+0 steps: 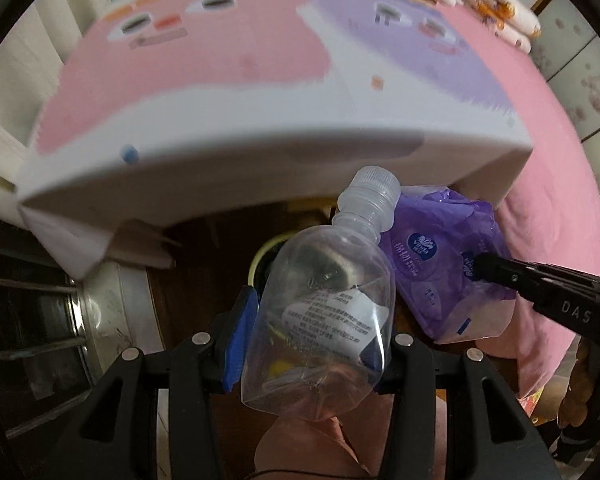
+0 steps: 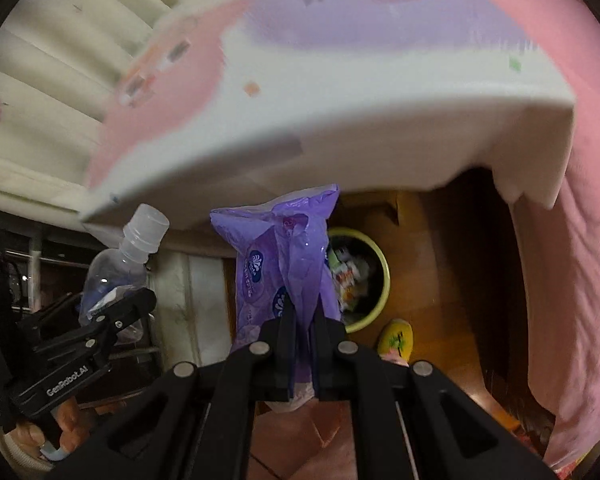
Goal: Collect trash
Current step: 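Carry the clear bottle and purple bag down over the bin with both tools, then open both tools over the bin to drop the bottle and bag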
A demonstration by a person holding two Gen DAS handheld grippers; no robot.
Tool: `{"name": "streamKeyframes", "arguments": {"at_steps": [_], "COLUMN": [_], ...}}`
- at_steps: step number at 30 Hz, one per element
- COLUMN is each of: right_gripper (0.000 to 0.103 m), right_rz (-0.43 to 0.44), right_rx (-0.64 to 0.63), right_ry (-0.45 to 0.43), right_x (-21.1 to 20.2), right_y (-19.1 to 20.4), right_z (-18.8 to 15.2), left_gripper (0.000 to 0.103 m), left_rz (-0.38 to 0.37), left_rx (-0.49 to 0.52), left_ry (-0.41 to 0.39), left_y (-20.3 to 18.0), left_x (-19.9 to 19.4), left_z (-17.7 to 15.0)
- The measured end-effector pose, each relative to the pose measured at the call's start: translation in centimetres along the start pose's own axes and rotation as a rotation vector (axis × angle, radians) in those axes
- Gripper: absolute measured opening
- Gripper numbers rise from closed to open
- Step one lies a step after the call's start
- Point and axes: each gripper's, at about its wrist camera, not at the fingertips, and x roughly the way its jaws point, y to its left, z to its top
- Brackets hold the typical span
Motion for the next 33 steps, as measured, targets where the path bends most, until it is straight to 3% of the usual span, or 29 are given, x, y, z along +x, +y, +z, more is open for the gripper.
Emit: {"name": "streamKeyframes", "arguments": {"at_steps": [10,16,19,21,23,24,26,33], "right_gripper": [0.005,0.009,0.009,0.019,0.035,0.038,0.045,0.055], "right_rz": [-0.081,-0.078,-0.067,-0.049,-0.039,-0.039,-0.025,-0.023], "right_rx": [0.027,0.042,0.067,0.083,0.093,0.098,0.112,0.094], "right_ry": [0.106,0.145,0.165,0.172,0.168,0.166,0.166,0.145], "right_x": [16.6,24.8,27.2,28.1,28.4,28.5,28.4,27.7], "right_y": [-5.1,-7.3,-8.2,-8.5,-8.9,-9.2,-9.6,-9.5], "right_z": [-0.6,-0.8,-0.8,-0.7,-0.6,-0.6,-0.5,0.4], "left_gripper": [0.046,0.046,0.052,0.077,0.084,0.089,0.094,0.095], "left_rz": [0.038,0.080,0.094,0.098,0.110,0.112,0.109,0.106], "left_rx": [-0.053,-0.051,-0.047,-0.050,-0.056,-0.060,-0.078,-0.088], "left_ry": [0.135,0.176,0.184,0.184,0.178,0.183,0.195,0.157], "left_y": [-0.1,0.0,-0.6,-0.6,-0.4,-0.1,0.6,1.5], "left_x": [16.8,24.6,26.8,27.6,28.0,28.1,28.4,26.6], "left_z": [-0.9,-0.7,-1.3,-1.1,-0.7,-0.7,-0.4,0.6]}}
